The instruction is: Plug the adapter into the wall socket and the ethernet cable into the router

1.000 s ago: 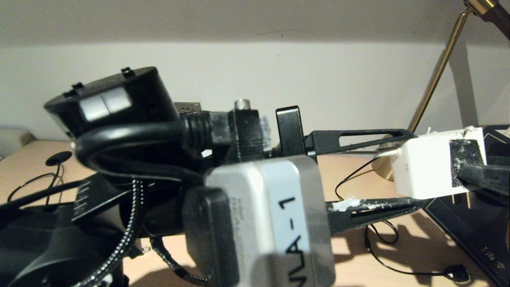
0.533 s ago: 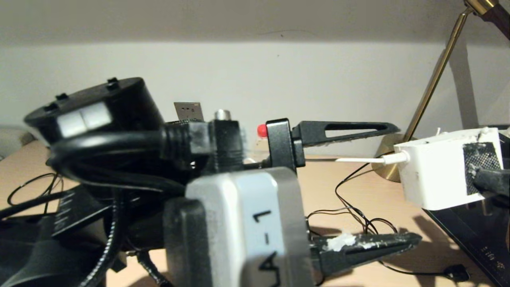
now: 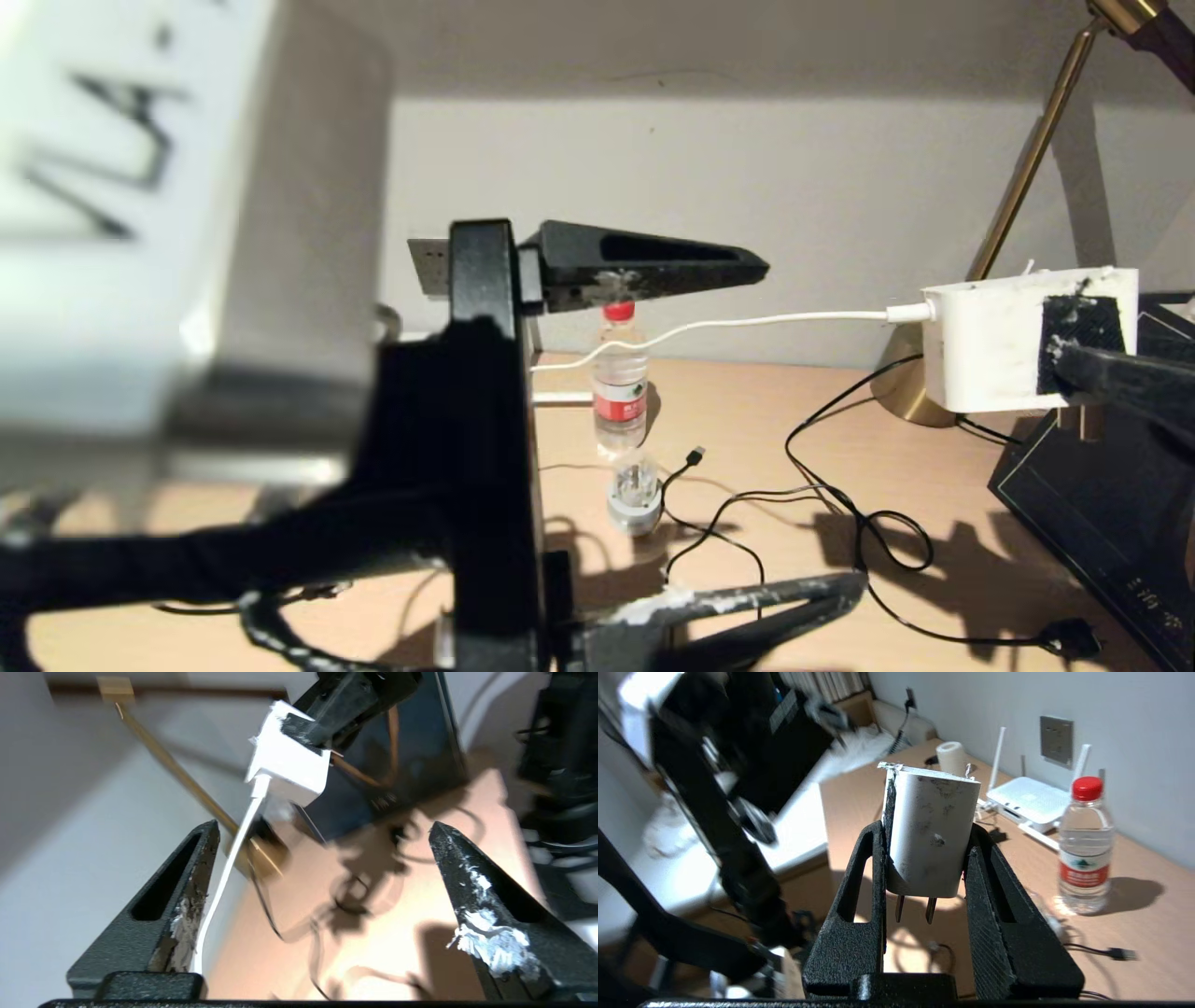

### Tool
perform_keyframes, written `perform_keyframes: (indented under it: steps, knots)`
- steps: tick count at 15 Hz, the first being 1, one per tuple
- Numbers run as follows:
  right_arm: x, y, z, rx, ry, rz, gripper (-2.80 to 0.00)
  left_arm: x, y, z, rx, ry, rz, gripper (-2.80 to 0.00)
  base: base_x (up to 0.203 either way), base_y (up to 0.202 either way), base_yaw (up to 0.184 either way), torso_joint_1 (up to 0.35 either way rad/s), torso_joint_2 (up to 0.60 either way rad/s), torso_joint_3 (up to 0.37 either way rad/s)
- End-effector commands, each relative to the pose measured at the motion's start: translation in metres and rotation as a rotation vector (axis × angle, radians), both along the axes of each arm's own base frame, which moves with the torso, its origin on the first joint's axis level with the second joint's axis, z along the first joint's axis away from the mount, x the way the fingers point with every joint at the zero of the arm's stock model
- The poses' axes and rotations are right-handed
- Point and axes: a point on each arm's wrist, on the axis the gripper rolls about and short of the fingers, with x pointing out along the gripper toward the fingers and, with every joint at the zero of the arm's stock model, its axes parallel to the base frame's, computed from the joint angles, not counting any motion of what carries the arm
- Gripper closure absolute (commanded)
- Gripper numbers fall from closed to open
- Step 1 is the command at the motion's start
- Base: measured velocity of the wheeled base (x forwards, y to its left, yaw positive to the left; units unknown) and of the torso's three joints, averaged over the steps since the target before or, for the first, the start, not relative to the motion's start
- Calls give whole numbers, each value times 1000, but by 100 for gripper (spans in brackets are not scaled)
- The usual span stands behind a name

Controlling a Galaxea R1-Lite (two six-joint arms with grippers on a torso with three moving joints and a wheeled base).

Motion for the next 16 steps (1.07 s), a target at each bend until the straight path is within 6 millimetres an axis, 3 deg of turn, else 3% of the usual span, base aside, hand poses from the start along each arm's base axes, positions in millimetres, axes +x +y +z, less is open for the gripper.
perform_keyframes:
  steps: [1,5,7,11,16]
  knots:
    - [0,0,-2,-25,-33,-2,0,-11,15,21,43,79,6,-280,0,0,0,0,0,0]
    - [7,4,-14,-195,-124,-15,0,-5,7,47,173,239,30,-280,0,0,0,0,0,0]
    - [7,5,-13,-212,-139,-10,0,7,-8,36,281,273,63,-280,0,0,0,0,0,0]
    - [-1,8,-14,-246,-246,26,0,-6,-21,19,450,264,138,-280,0,0,0,0,0,0]
    - [-8,16,-24,-274,-292,91,0,-9,-28,32,438,252,114,-280,0,0,0,0,0,0]
